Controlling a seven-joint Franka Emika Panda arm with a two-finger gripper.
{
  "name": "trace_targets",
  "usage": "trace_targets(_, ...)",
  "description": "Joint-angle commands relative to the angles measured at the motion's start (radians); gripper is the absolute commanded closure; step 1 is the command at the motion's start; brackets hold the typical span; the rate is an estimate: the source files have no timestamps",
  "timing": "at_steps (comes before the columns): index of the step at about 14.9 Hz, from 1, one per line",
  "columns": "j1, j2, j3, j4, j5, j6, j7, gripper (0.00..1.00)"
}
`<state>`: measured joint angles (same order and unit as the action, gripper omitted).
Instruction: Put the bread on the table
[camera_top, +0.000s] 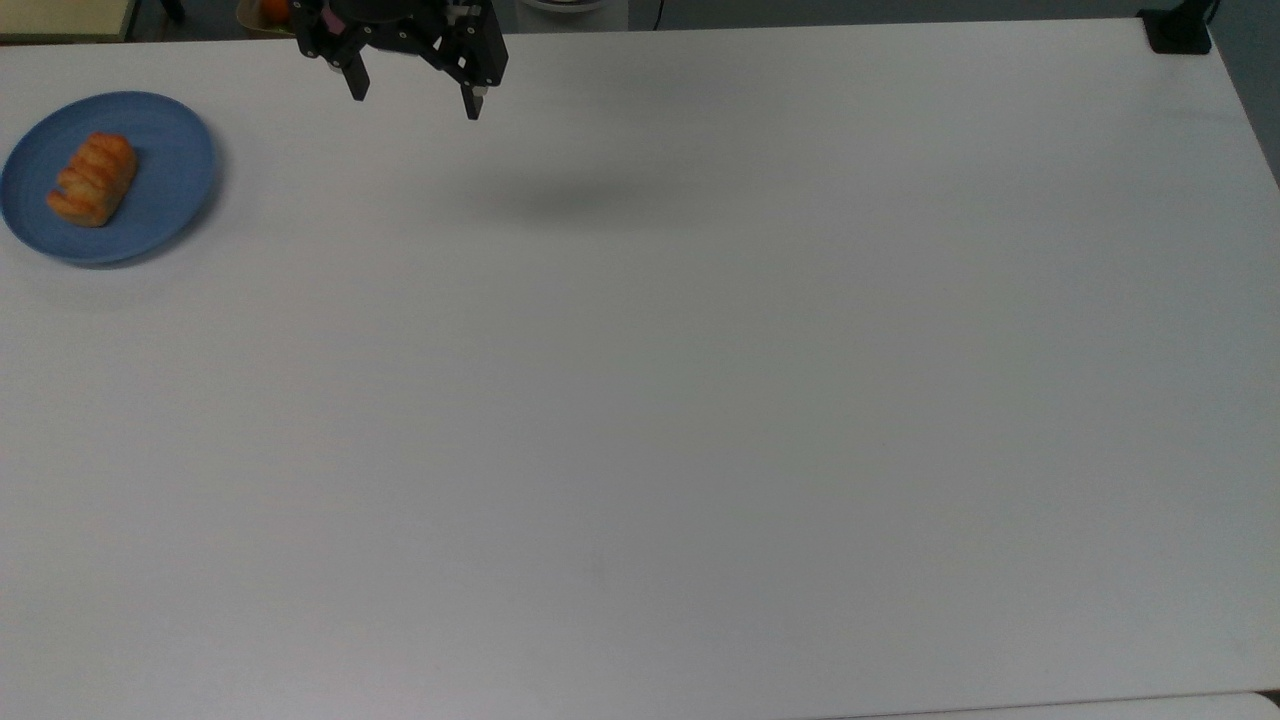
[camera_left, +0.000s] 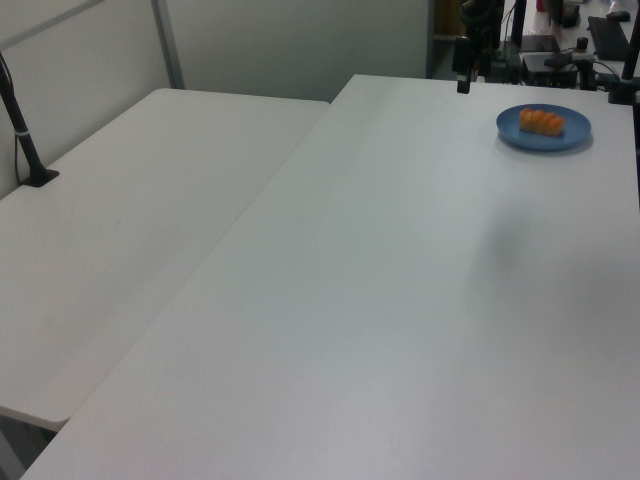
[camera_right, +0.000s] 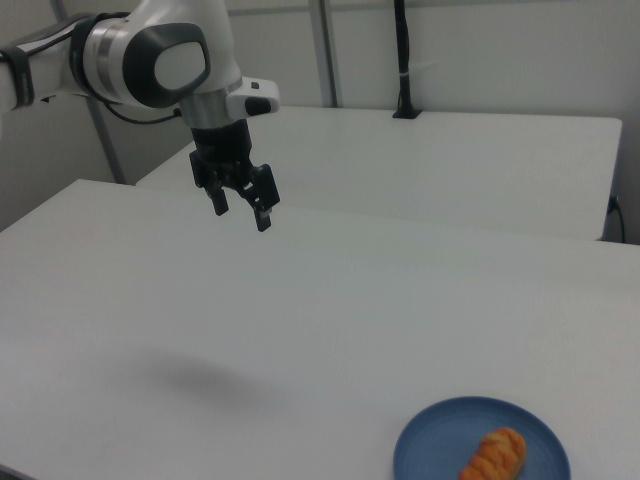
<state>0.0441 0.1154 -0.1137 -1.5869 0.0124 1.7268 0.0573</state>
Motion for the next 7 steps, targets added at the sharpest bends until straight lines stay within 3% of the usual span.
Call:
trace_targets(1, 0.008, -0.026, -0.011, -0.013, -0.015, -0.026, 0.004, 0.00)
trace_targets(7, 0.002, -0.028, -0.015, -0.011, -0.015, -0.026, 0.004, 0.00)
